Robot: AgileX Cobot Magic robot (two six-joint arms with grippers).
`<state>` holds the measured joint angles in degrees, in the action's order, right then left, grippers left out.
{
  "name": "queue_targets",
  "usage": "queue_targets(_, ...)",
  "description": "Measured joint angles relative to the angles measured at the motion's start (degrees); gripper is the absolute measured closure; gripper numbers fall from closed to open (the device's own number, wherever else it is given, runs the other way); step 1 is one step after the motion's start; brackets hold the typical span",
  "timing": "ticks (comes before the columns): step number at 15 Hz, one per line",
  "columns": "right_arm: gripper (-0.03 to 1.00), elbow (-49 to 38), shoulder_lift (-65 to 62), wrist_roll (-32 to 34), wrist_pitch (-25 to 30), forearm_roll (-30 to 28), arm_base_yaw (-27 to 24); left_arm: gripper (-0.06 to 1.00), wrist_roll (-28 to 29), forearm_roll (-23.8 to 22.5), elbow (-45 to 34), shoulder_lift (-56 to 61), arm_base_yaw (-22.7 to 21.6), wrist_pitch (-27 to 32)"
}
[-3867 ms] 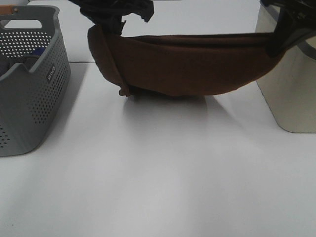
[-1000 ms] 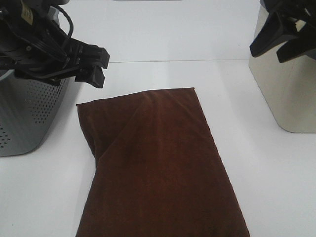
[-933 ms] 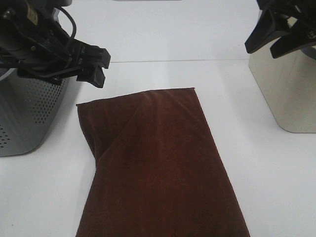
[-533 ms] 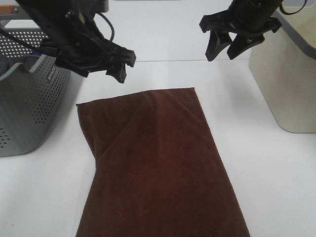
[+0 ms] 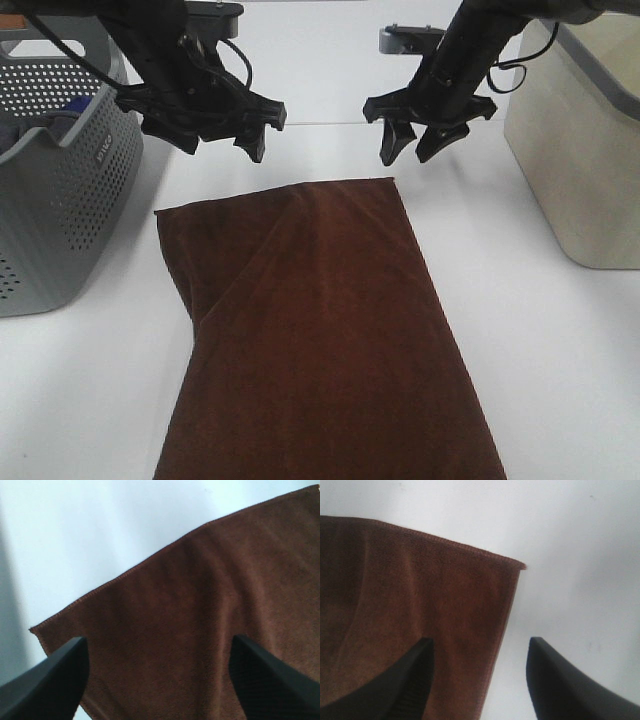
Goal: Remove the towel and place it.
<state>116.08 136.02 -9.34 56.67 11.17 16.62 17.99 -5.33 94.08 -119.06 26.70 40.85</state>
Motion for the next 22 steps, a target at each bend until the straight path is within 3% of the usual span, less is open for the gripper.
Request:
queue_targets(6,0.44,7.3,9.3,-0.1,-1.0,0.2,0.0,0.21,-1.0,0.2,0.0,-0.1,-0.6,-0.2)
queue_targets(13,0.56,8.2,11.4,-0.1,-2.3,0.3,0.9,0.21,-1.2,0.6,0.0,-0.1,-0.6,-0.7)
queue_targets(15,0.66,8.4,11.6,-0.1,-2.3,-0.2,1.5,0.21,-1.2,0.7,0.0,-0.1,-0.6,-0.7)
queue_targets(17,0.91,8.4,11.6,-0.1,-1.6,-1.5,1.8,0.21,-1.2,0.8,0.0,-0.1,-0.6,-0.7)
queue_targets(18,0.97,8.5,11.6,0.9,-1.1,-3.7,2.0,0.21,-1.2,0.8,0.0,-0.1,-0.6,-0.7)
queue_targets(22,0.97,11.6,11.6,6.1,3.1,-12.9,2.2,0.21,-1.2,1.1,0.0,-0.2,-0.6,-2.1)
